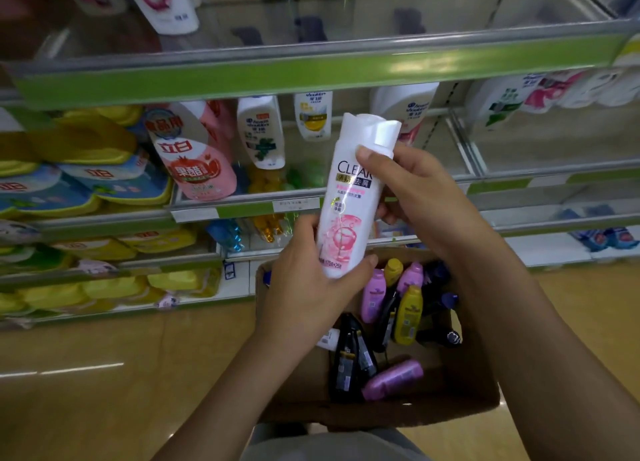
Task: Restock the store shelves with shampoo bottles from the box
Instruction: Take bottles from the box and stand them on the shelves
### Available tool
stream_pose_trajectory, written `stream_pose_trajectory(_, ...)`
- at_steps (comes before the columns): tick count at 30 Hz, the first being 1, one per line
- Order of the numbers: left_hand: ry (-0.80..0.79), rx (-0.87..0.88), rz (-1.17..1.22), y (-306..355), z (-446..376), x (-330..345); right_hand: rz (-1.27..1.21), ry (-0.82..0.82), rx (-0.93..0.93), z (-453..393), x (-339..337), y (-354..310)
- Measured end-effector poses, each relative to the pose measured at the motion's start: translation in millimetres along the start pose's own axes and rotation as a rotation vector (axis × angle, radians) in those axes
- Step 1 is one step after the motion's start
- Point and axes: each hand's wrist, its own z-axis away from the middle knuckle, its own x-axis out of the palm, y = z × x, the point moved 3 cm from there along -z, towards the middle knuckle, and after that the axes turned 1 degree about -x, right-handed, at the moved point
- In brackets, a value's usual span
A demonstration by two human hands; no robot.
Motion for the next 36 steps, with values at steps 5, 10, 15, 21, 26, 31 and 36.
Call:
stream_pose_trajectory(5, -0.116, -0.049, 0.180, 19, -2, -3, -0.088, -0.023, -0.054, 0, -7, -15)
stream_pose_trajectory(10, -0.210, -0.020, 0.251, 50, -26, -20, -0.153, -0.046, -0.162, -9, -17, -51)
stream_pose_trajectory(15, -0.191, 0.031, 0.304, 85, -48, -36, -0.137, -0.033, -0.268, -18, -23, -95)
stream_pose_trajectory(21, -0.112, 0.065, 0.340, 105, -59, -42, -0.062, -0.019, -0.317, -25, -25, -119)
stream_pose_trajectory(26, -0.087, 0.100, 0.296, 118, -73, -42, -0.059, -0.003, -0.352, -34, -30, -131)
stream_pose_trajectory(31, -0.060, 0.112, 0.275, 127, -88, -47, -0.062, -0.003, -0.413, -48, -36, -141)
stream_pose_trajectory(36, -0.032, 0.123, 0.232, 136, -111, -48, -0.072, -0.009, -0.454, -64, -40, -148)
